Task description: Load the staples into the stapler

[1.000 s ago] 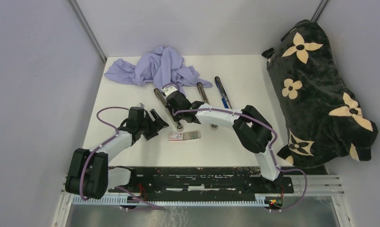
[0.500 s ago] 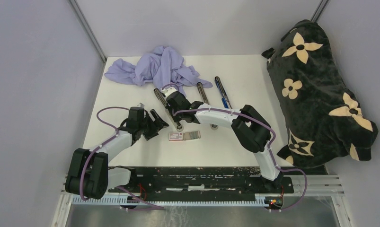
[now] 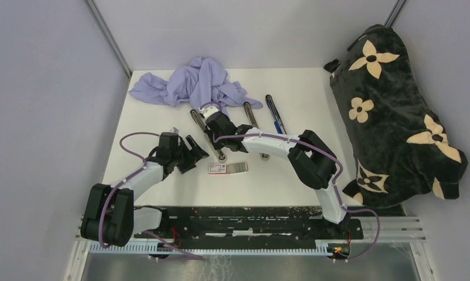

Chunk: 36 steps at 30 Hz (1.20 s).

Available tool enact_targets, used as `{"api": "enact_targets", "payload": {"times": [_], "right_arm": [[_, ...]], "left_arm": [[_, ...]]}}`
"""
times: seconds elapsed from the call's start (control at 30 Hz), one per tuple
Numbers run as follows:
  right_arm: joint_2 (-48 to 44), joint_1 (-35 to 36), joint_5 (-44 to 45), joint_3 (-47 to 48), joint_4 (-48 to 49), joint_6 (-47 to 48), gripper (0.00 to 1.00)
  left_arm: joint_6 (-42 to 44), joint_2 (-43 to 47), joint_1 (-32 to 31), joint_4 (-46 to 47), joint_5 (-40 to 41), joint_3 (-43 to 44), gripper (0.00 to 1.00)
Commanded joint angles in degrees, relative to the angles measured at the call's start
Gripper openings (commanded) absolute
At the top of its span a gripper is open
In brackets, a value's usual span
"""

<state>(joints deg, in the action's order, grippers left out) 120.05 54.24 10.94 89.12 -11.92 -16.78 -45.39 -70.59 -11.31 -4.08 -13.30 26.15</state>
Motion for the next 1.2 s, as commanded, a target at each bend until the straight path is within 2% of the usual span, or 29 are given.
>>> {"api": "enact_targets", "payload": {"times": [0.0,1.17], "right_arm": [[-2.3,-0.1,-0.8,0.5,2.5,-0.8,0.06],[0.9,-0.1,-0.5,0.2,-0.6,-1.9,0.06]], "left_arm": [[-0.9,0.3,0.4,0.6,-0.7,-0.1,0.84],[-1.1,0.4,0.3,0.8,-0.9,-0.2,0.84]]}}
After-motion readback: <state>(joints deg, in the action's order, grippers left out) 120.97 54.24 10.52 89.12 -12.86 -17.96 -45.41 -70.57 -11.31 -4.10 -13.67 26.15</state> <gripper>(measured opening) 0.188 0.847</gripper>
